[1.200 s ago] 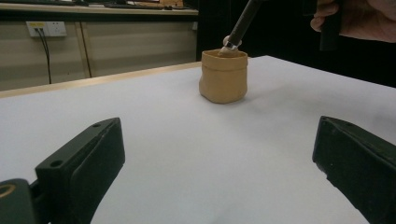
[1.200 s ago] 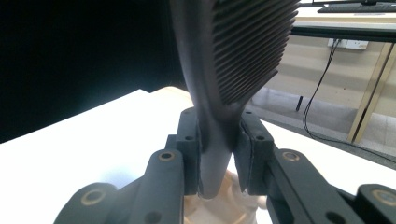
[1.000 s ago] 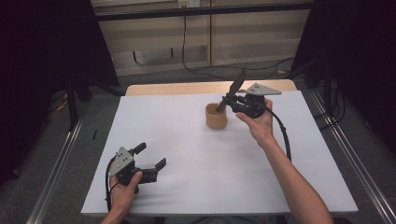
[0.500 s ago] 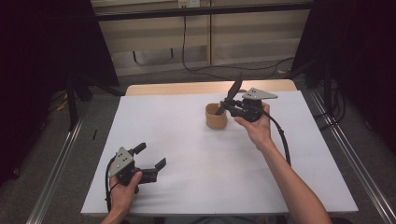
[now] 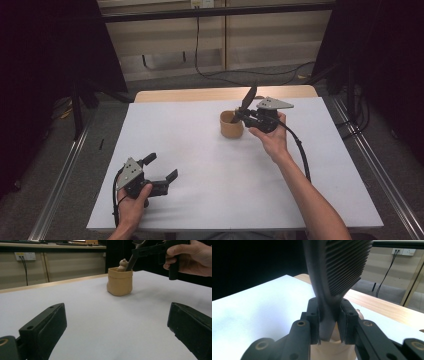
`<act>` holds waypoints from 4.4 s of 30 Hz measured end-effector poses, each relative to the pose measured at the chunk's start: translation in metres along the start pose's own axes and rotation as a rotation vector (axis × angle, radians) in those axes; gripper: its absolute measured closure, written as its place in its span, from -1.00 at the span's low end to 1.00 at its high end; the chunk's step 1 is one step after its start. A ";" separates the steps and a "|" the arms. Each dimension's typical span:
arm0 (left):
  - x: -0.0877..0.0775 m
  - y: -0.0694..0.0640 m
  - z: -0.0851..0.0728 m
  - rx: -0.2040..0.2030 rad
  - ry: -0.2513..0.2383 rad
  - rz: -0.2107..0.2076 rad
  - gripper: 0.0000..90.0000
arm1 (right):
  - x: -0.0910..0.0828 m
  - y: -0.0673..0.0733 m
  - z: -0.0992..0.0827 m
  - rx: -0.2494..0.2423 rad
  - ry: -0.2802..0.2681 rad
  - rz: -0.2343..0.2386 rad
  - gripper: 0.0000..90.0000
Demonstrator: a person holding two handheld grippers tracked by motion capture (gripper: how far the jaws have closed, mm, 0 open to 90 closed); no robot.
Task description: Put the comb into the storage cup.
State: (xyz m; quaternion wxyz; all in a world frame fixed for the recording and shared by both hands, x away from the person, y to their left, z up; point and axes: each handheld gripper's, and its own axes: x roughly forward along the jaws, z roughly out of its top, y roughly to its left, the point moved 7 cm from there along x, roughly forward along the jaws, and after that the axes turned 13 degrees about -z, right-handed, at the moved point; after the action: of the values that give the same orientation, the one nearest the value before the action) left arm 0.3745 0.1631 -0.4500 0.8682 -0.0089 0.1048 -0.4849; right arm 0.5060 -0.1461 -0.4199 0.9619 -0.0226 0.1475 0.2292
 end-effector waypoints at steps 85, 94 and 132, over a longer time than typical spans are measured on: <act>0.001 -0.002 0.000 0.011 0.002 -0.003 -0.94 | -0.002 -0.006 -0.027 0.038 0.028 -0.060 -0.30; 0.001 -0.001 0.000 0.011 0.000 0.001 -0.94 | -0.010 -0.009 -0.026 0.069 0.015 -0.088 -0.75; -0.012 0.008 0.001 -0.048 -0.029 0.080 -0.95 | -0.043 -0.032 -0.032 0.057 -0.003 -0.275 -0.99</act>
State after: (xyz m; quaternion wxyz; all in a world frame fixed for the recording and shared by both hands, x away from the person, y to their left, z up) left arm 0.3756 0.1772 -0.4484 0.8879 -0.0322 0.1042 -0.4470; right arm 0.4751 -0.1965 -0.4391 0.9847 -0.0148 0.1478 0.0908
